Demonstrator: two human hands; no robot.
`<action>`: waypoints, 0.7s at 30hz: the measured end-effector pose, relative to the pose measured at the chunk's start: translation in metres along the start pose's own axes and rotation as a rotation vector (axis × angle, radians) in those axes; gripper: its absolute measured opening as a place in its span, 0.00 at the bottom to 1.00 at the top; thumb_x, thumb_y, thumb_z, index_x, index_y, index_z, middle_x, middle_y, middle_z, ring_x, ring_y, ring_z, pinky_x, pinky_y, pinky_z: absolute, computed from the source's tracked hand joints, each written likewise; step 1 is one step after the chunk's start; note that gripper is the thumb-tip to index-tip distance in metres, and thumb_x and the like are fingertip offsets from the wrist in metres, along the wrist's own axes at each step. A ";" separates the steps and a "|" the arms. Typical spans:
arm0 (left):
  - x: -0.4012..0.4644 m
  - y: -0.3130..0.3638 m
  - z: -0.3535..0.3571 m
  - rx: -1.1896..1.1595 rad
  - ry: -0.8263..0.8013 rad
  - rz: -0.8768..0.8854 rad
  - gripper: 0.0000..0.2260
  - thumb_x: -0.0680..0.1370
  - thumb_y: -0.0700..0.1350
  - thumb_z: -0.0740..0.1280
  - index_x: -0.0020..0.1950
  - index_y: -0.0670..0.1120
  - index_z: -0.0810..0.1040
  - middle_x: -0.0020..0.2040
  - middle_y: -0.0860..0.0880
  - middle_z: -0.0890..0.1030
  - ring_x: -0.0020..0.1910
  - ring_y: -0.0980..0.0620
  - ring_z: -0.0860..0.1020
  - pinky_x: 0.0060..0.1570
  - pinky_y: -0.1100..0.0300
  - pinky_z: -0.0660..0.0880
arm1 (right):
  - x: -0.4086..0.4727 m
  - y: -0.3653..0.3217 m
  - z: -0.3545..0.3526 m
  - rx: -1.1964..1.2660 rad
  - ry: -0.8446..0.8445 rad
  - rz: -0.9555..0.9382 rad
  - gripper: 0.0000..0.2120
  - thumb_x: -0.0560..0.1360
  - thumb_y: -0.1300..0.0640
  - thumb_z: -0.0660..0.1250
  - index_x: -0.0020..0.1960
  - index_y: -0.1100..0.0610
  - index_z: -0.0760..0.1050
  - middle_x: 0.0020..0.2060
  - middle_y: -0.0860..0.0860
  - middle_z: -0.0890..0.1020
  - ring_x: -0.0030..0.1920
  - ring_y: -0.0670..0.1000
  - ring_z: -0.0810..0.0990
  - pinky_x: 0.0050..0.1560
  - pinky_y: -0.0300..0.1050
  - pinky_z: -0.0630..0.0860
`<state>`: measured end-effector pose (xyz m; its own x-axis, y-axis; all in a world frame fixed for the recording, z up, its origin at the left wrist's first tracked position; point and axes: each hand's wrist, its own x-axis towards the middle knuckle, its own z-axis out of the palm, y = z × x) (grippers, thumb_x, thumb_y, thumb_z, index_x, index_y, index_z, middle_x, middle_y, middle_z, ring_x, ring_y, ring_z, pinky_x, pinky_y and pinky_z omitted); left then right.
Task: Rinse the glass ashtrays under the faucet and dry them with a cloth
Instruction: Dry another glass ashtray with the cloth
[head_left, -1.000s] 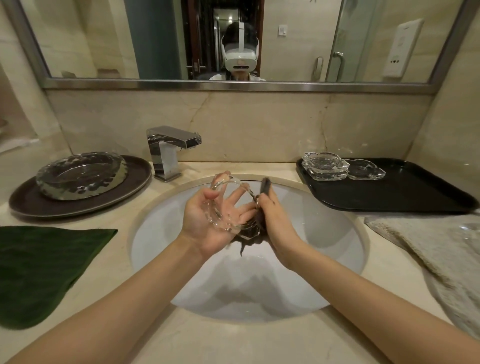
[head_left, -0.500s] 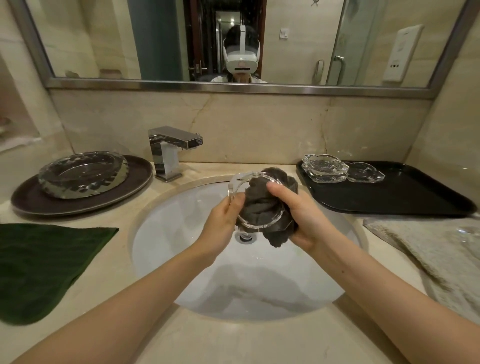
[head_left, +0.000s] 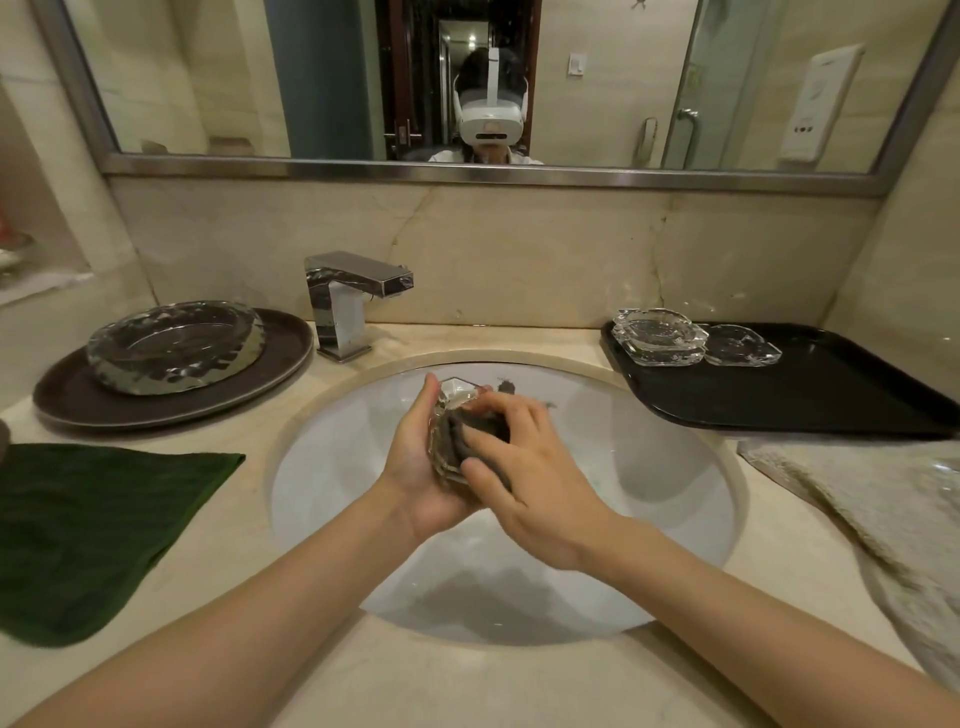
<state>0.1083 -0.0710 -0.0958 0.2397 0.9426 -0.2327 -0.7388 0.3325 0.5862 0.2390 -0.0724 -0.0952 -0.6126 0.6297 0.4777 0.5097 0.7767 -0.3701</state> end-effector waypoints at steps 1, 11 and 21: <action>-0.001 -0.001 0.003 0.032 -0.028 -0.014 0.26 0.76 0.66 0.54 0.52 0.46 0.80 0.50 0.44 0.81 0.49 0.45 0.80 0.54 0.50 0.72 | 0.003 0.005 -0.002 -0.073 0.007 0.030 0.24 0.75 0.45 0.48 0.61 0.54 0.75 0.63 0.53 0.68 0.63 0.52 0.60 0.62 0.47 0.63; 0.002 0.000 0.004 0.065 -0.085 0.048 0.16 0.72 0.59 0.64 0.57 0.55 0.73 0.53 0.44 0.78 0.46 0.46 0.76 0.48 0.51 0.70 | 0.006 -0.005 -0.017 -0.427 -0.072 0.261 0.13 0.79 0.54 0.55 0.53 0.56 0.76 0.50 0.49 0.68 0.55 0.53 0.66 0.38 0.44 0.63; -0.001 0.001 0.002 0.208 -0.085 0.079 0.22 0.68 0.56 0.64 0.60 0.51 0.74 0.44 0.44 0.80 0.35 0.47 0.77 0.37 0.59 0.74 | 0.001 -0.002 -0.004 0.091 -0.053 0.086 0.10 0.75 0.56 0.65 0.54 0.57 0.80 0.51 0.53 0.74 0.52 0.52 0.69 0.51 0.39 0.66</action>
<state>0.1090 -0.0712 -0.0932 0.2451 0.9622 -0.1183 -0.6142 0.2485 0.7490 0.2396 -0.0730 -0.0912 -0.6012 0.6924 0.3990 0.5064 0.7163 -0.4801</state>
